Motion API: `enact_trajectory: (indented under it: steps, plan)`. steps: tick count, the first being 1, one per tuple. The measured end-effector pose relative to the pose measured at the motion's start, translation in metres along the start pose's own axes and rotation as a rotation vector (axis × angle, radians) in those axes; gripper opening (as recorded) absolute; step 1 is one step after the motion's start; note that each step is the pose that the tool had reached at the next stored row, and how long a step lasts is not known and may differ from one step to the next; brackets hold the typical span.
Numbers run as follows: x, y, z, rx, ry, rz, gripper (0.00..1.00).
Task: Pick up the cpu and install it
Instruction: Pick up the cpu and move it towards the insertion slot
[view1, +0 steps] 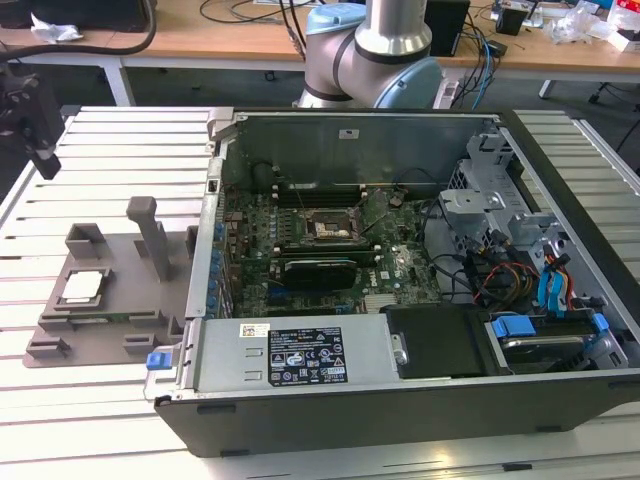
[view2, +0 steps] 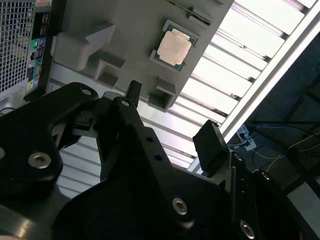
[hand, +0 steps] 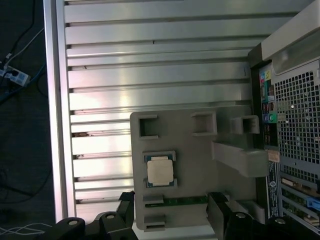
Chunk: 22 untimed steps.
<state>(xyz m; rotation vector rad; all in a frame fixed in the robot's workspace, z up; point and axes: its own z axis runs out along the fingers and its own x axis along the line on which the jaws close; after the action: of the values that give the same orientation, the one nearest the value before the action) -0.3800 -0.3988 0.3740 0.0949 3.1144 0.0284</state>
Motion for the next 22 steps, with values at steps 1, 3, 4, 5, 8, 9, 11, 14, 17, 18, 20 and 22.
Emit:
enact_trajectory:
  steps: [1,3,4,5,8,9,11,14,17,18,20,22]
  plan:
    - [0.0000,0.0000,0.0005,0.0000,-0.0001,0.000,0.69]
    - [0.0000,0.0000,0.0011,0.0000,0.0000,0.000,0.69]
    - [0.0000,0.0000,0.0014,0.0000,0.0000,0.000,0.69]
    - [0.0000,0.0000,0.0017,0.0000,-0.0001,0.000,0.69]
    - [0.0001,0.0000,0.0028,0.0000,-0.0001,0.000,0.69]
    - [0.0001,-0.0001,0.0035,-0.0001,-0.0001,0.000,0.69]
    - [0.0001,-0.0001,0.0046,0.0000,-0.0001,0.000,0.69]
    - [0.0002,-0.0001,0.0061,0.0000,0.0000,0.000,0.69]
    - [0.0002,-0.0001,0.0073,0.0000,0.0000,0.000,0.69]
    - [0.0002,-0.0001,0.0077,0.0000,0.0000,0.000,0.69]
    - [0.0002,-0.0002,0.0088,0.0000,-0.0001,0.000,0.69]
    - [0.0002,-0.0002,0.0095,0.0000,0.0000,0.000,0.69]
